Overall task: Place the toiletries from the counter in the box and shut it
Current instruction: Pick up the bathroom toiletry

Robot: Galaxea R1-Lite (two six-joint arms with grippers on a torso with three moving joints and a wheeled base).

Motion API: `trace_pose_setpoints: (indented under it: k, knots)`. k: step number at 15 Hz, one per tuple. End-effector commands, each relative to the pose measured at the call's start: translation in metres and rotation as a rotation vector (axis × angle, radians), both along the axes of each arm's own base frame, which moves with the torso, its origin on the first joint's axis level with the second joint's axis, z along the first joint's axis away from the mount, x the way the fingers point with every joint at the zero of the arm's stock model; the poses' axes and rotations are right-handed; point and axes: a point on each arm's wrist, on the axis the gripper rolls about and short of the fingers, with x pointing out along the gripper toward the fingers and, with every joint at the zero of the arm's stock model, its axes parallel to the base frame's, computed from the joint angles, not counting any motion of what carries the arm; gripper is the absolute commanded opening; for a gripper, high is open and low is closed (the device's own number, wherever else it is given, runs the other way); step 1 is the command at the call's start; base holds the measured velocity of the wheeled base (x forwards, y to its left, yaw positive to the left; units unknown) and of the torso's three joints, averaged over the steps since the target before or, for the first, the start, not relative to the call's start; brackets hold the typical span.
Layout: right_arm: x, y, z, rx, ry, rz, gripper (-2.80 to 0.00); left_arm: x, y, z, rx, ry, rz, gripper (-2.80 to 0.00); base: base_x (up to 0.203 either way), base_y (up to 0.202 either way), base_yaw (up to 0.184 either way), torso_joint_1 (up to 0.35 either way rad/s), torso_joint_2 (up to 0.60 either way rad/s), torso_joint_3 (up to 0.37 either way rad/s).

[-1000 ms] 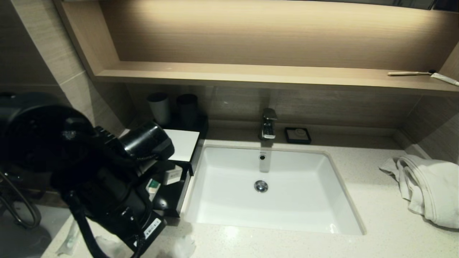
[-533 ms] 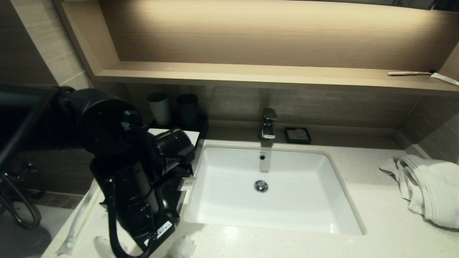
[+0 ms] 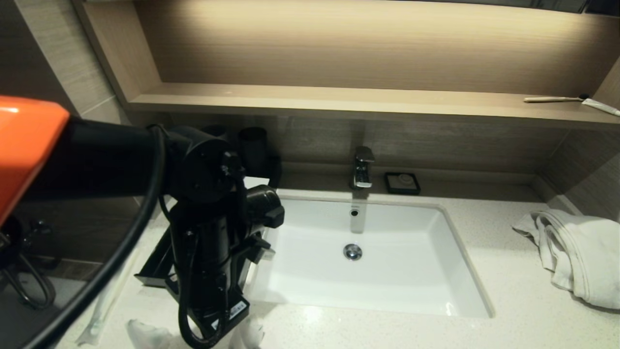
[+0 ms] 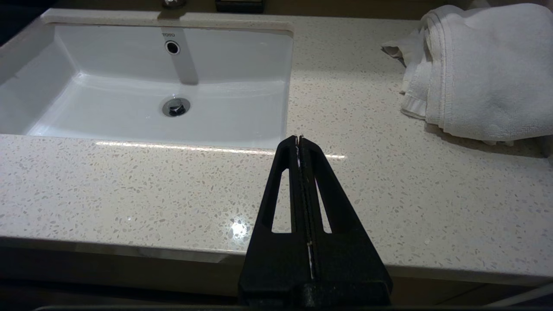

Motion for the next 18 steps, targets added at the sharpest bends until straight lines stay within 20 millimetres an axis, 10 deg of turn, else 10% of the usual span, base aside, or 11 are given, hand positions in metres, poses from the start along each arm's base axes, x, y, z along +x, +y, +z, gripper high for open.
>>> trace_pose_setpoints:
  k: [1,14,15,18]
  knots:
    - [0.000,0.000,0.000,0.000,0.000,0.000,-2.80,0.004,-0.005,-0.011,0.025,0.033,-0.004,-2.80,0.000,0.000,0.000,0.000,0.00,0.000]
    - [0.000,0.000,0.000,0.000,0.000,0.000,-2.80,0.011,-0.038,-0.031,0.024,0.045,-0.061,-2.80,0.000,0.000,0.000,0.000,0.00,0.000]
    - [0.000,0.000,0.000,0.000,0.000,0.000,-2.80,0.013,-0.040,-0.032,0.014,0.035,-0.058,0.00,0.000,0.000,0.000,0.000,0.00,0.000]
    - [0.000,0.000,0.000,0.000,0.000,0.001,-2.80,0.017,-0.043,-0.037,0.006,0.021,-0.035,0.00,0.000,0.000,0.000,0.000,0.00,0.000]
